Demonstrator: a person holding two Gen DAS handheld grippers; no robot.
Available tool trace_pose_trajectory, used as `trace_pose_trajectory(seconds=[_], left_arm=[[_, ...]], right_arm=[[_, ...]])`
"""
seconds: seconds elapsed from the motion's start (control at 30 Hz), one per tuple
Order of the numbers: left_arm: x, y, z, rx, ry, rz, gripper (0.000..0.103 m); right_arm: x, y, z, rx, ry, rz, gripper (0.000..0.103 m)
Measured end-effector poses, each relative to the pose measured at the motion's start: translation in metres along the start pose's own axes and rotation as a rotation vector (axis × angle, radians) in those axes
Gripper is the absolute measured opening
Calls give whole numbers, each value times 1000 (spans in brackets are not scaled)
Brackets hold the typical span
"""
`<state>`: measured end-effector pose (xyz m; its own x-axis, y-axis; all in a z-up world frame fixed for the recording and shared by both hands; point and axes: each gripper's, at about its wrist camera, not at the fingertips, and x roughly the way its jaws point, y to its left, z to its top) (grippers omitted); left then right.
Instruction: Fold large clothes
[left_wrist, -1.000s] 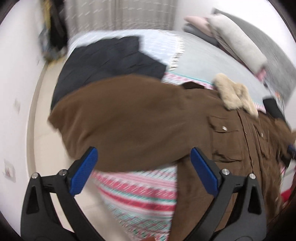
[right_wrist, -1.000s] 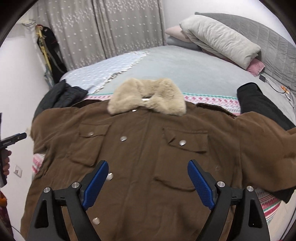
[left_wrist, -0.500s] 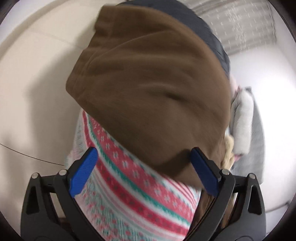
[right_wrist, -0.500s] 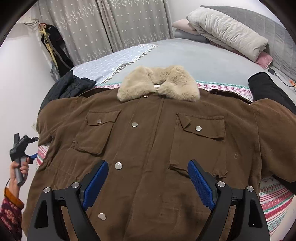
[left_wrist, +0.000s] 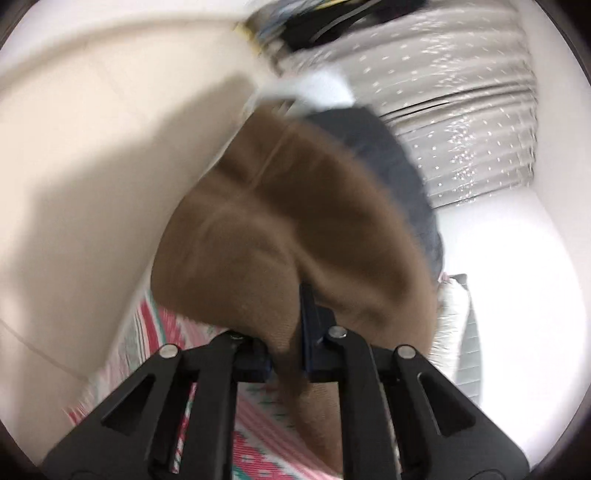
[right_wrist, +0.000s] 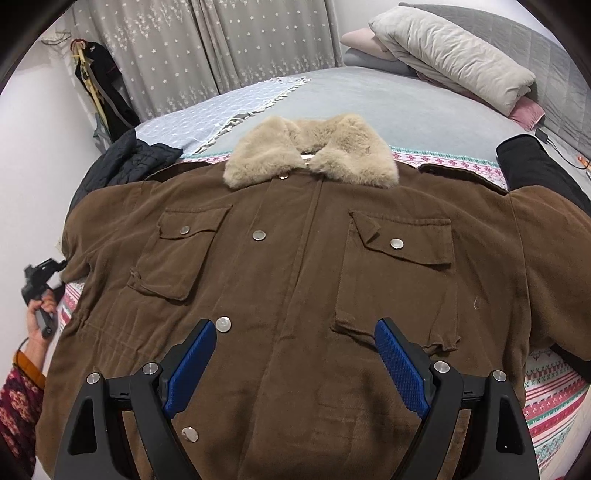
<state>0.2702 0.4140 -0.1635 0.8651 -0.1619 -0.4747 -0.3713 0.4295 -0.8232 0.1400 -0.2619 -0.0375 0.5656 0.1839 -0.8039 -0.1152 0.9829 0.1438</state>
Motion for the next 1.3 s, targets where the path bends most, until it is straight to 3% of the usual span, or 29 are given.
trace_pose_trajectory(seconds=[0.1,0.23,0.33,0.47,0.67,0.83,0.87,0.97,1.03,1.17,1.23,1.3], left_arm=[[-29,-54,0,179,-96,0,10],[-68,-137,-15,410,-186,-81,9],[-86,-190,-33,544,-197,-163,9],[-100,-249,-66,683,-156,-289,8],[-92,-304,-140,808,19,-434,8],[-50,-327,-213,926,214,-449,8],[-42,-327,-227,950,264,-448,9],[-13,-326,-287,1113,557,-397,13],[-3,-318,-304,1205,639,-349,20],[-18,-304,-296,1210,652,-361,57],[-21,-302,-283,1219,603,-331,60],[-10,-300,-252,1228,559,-246,60]], right_arm=[[1,-3,0,11,3,3,89],[0,-3,0,14,2,8,89],[-3,-2,0,7,-4,15,89],[-6,-2,1,6,-10,22,89],[-8,-3,1,12,-13,30,89],[-8,-5,1,14,-13,35,89],[-8,-5,2,15,-11,38,89],[-4,-9,2,26,-2,50,89],[-1,-12,1,39,4,53,89],[1,-24,2,87,9,70,89],[1,-29,2,113,9,84,89],[4,-36,2,162,17,120,89]])
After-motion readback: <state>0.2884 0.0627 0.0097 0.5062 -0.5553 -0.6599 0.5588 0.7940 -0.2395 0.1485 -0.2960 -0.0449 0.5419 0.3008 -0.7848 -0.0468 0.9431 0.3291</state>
